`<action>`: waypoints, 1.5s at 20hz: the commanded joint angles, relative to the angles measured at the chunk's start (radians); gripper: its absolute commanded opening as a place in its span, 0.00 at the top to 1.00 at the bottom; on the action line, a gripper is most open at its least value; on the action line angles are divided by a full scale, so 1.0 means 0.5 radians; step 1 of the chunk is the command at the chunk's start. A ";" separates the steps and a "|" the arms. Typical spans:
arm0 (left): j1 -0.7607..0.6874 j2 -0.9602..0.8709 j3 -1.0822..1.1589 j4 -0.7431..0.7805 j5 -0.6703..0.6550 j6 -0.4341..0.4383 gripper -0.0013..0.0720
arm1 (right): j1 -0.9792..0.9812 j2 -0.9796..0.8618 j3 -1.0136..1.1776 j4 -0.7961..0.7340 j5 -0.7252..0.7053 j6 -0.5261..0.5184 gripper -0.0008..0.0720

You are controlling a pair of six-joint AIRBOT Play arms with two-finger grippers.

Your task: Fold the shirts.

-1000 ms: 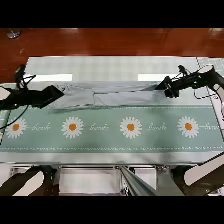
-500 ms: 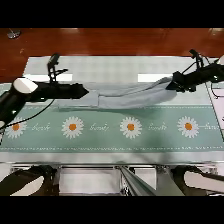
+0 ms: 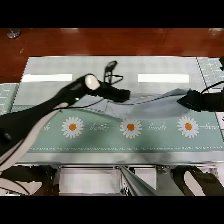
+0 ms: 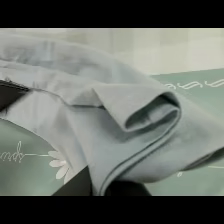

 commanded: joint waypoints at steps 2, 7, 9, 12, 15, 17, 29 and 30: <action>-0.379 -0.442 0.453 0.004 -0.126 -0.246 0.96 | 0.002 0.115 -0.047 0.004 0.000 0.058 0.94; -0.443 -0.582 0.738 -0.025 -0.452 -0.199 0.95 | 0.002 0.115 -0.047 0.065 -0.062 0.056 0.94; -0.269 -0.546 0.869 -0.023 -0.613 -0.166 0.95 | 0.002 0.115 -0.047 0.114 -0.060 0.040 0.94; 0.150 -0.368 0.925 0.081 -0.835 -0.163 0.96 | 0.034 0.100 -0.030 0.224 -0.094 0.011 0.94; 0.648 -0.098 0.925 0.211 -1.102 -0.175 0.95 | 0.269 -0.088 0.121 0.227 -0.182 0.031 0.94; 0.951 0.142 0.915 0.210 -1.146 -0.135 0.95 | 0.491 -0.343 0.318 0.227 -0.272 0.065 0.94; 1.398 2.396 -1.495 0.130 -0.640 0.044 0.95 | 1.484 -2.430 2.183 0.229 -0.208 0.330 0.94; 1.398 2.492 -1.637 0.111 -0.624 0.020 0.95 | 1.507 -2.521 2.267 0.229 -0.224 0.366 0.94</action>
